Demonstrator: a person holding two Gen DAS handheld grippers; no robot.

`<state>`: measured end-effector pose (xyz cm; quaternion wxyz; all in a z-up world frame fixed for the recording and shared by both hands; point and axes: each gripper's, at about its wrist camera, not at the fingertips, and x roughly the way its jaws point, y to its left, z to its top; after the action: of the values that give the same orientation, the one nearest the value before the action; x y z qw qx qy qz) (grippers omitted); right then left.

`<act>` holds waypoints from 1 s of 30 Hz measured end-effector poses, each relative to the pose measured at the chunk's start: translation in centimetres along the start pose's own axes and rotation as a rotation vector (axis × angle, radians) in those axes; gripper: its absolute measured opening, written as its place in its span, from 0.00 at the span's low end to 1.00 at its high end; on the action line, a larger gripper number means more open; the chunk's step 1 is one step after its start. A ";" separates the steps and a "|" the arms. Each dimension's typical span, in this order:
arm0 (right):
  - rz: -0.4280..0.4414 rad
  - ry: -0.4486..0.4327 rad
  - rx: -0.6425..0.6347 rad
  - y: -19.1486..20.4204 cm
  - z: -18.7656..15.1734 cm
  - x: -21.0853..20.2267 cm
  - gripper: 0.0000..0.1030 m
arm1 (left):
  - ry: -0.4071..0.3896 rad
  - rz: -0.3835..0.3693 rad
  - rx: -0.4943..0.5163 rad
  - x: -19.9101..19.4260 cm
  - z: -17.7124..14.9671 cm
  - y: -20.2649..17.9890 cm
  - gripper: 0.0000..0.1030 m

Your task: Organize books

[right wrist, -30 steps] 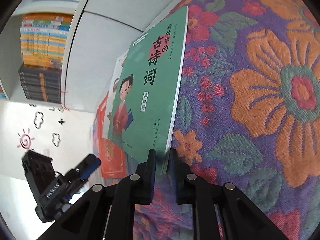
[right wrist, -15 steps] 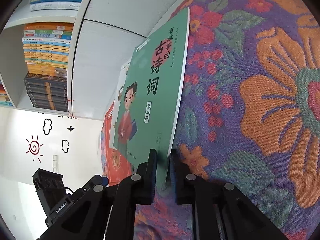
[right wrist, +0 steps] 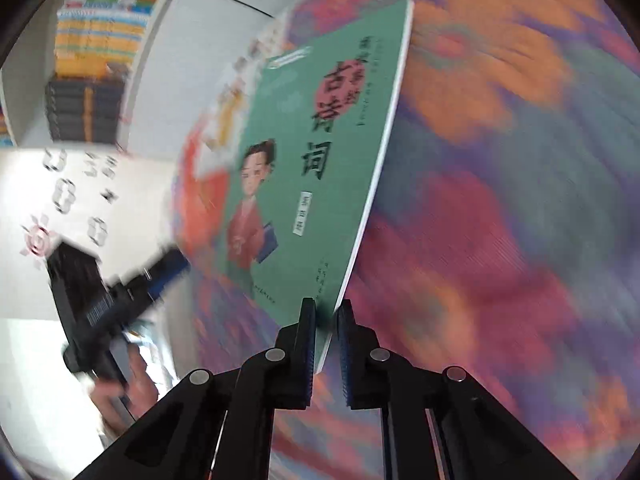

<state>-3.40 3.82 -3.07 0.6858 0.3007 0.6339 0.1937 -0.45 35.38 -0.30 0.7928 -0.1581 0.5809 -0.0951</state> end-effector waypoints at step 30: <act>-0.268 -0.193 -0.211 0.9 2.1 -3.3 0.23 | 0.144 -0.091 0.116 4.5 -2.4 -8.8 0.41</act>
<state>-1.58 2.00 0.00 0.7908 0.1572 0.5757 0.1363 -1.10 25.38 -1.78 0.7517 -0.1310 0.6221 -0.1757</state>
